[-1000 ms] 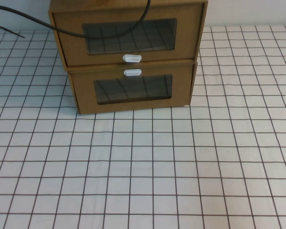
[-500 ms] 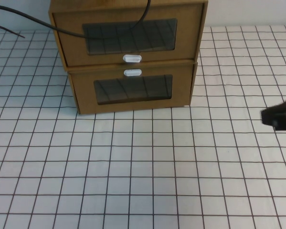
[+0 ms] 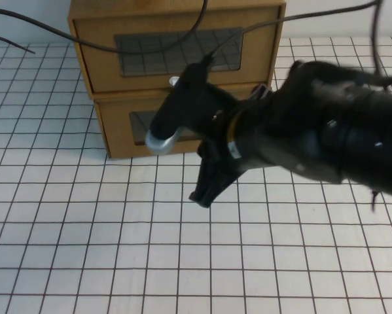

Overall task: Open the shoe box
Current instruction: 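Pull the top drawer of the cardboard box fully open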

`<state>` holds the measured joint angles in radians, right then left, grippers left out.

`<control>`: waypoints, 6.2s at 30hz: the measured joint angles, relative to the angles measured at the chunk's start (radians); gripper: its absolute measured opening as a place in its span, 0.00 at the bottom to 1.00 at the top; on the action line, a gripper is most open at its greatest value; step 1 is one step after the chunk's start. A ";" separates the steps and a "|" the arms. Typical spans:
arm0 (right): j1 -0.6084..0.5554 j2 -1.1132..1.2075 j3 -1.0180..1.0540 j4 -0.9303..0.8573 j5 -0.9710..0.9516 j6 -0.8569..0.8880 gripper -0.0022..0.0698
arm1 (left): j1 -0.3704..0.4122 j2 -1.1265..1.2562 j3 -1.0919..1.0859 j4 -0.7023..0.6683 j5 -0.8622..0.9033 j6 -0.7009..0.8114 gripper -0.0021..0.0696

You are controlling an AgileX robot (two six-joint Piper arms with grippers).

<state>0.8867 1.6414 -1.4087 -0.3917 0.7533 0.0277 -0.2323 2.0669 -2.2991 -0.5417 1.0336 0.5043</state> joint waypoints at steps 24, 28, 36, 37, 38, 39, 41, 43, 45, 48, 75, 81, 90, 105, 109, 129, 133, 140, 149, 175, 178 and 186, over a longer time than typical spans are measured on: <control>0.047 0.169 -0.024 -0.800 -0.232 0.376 0.38 | 0.000 0.000 -0.002 0.000 0.015 -0.020 0.03; 0.026 0.173 -0.024 -0.834 -0.250 0.394 0.38 | 0.000 0.000 -0.004 -0.002 0.026 -0.027 0.03; -0.039 0.184 -0.024 -0.854 -0.360 0.398 0.38 | 0.000 0.000 -0.004 -0.006 0.034 -0.042 0.03; -0.045 0.188 -0.024 -0.861 -0.376 0.398 0.37 | 0.000 0.000 -0.004 -0.006 0.034 -0.042 0.03; -0.050 0.192 -0.024 -0.872 -0.393 0.398 0.37 | 0.000 0.000 -0.005 -0.006 0.034 -0.042 0.03; -0.057 0.197 -0.024 -0.881 -0.404 0.398 0.37 | 0.000 0.000 -0.005 -0.006 0.036 -0.042 0.03; -0.064 0.211 -0.024 -0.894 -0.418 0.398 0.36 | 0.000 0.000 -0.005 -0.006 0.036 -0.044 0.03; -0.069 0.227 -0.024 -0.906 -0.425 0.398 0.36 | 0.000 0.000 -0.005 -0.008 0.036 -0.046 0.03; -0.073 0.241 -0.024 -0.921 -0.432 0.398 0.36 | 0.000 0.000 -0.005 -0.008 0.036 -0.053 0.03; -0.079 0.267 -0.029 -0.940 -0.437 0.407 0.36 | 0.000 0.000 -0.005 -0.008 0.036 -0.060 0.03; -0.109 0.355 -0.161 -0.958 -0.451 0.440 0.36 | 0.000 0.000 -0.005 -0.013 0.041 -0.064 0.03; -0.109 0.375 -0.179 -0.963 -0.447 0.440 0.35 | 0.000 0.000 -0.005 -0.013 0.046 -0.064 0.03; -0.109 0.381 -0.185 -1.008 -0.437 0.440 0.32 | 0.000 0.000 -0.005 -0.013 0.046 -0.064 0.03; -0.109 0.389 -0.185 -1.138 -0.413 0.442 0.14 | 0.000 0.000 -0.007 -0.013 0.052 -0.064 0.03; -0.109 0.395 -0.185 -1.171 -0.394 0.442 0.07 | 0.000 0.000 -0.007 -0.013 0.052 -0.064 0.03; -0.036 0.282 -0.029 -1.146 -0.311 0.463 0.04 | 0.000 0.000 -0.007 -0.017 0.073 -0.074 0.03; -0.015 0.231 0.043 -1.146 -0.309 0.486 0.04 | 0.000 0.000 -0.007 -0.017 0.073 -0.076 0.03; 0.058 0.118 0.190 -1.110 -0.278 0.524 0.04 | 0.000 0.000 -0.007 -0.018 0.073 -0.090 0.03; 0.171 0.015 0.319 -1.072 -0.198 0.606 0.04 | 0.000 0.000 -0.007 -0.017 0.076 -0.109 0.03; 0.315 -0.215 0.326 -0.623 -0.015 0.623 0.07 | 0.000 -0.034 -0.153 0.007 0.202 -0.091 0.03; 0.299 -0.278 0.288 -0.543 0.114 0.623 0.03 | 0.000 -0.094 -0.170 0.007 0.220 -0.069 0.03; 0.107 -0.408 0.151 -0.365 0.344 0.497 0.02 | 0.000 -0.241 -0.175 0.050 0.235 -0.089 0.03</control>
<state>0.9939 1.2331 -1.2581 -0.7563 1.0975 0.5247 -0.2323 1.8258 -2.4743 -0.4915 1.2688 0.4148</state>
